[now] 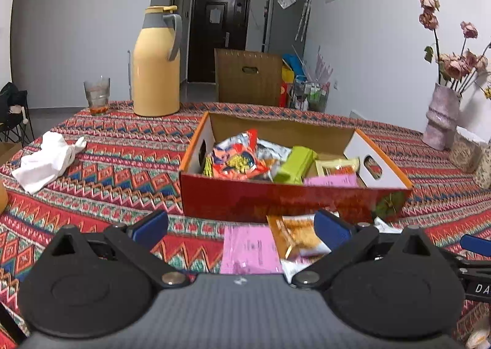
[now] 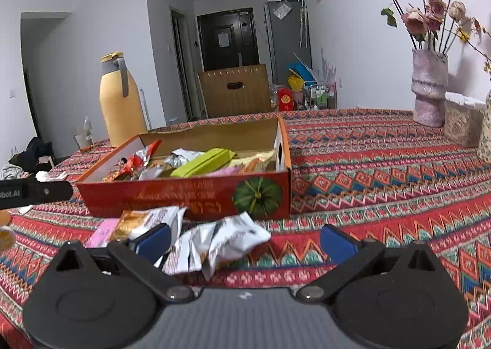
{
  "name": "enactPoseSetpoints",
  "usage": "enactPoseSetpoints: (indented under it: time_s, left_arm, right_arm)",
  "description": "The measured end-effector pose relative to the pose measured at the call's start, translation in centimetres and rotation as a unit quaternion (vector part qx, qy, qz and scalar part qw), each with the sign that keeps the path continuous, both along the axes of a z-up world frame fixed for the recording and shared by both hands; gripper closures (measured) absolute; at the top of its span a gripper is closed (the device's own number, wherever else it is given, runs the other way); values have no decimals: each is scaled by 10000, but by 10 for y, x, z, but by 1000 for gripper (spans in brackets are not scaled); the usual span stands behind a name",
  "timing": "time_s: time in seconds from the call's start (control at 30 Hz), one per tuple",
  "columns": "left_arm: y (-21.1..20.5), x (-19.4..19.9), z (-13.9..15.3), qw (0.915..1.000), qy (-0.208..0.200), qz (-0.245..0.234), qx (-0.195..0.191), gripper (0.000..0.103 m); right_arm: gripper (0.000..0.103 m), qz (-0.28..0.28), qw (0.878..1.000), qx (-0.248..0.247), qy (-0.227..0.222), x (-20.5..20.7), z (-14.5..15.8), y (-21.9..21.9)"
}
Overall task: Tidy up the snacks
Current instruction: 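Move both open tools down toward the snack pile beside the box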
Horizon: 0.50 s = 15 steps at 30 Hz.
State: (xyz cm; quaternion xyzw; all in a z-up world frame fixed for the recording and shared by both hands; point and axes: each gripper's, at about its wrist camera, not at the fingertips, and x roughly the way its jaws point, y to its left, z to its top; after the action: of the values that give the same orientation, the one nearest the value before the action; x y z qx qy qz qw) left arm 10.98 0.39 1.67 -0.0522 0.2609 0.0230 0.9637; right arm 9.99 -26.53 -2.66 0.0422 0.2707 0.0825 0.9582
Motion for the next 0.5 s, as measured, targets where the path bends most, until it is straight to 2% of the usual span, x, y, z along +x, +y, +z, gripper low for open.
enactPoseSetpoints:
  time_s: [0.5]
  left_arm:
    - [-37,-22,-31,9968,644,-474,-54,0]
  right_arm:
    - [0,-145,9996,-63,246,-29,-20,-20]
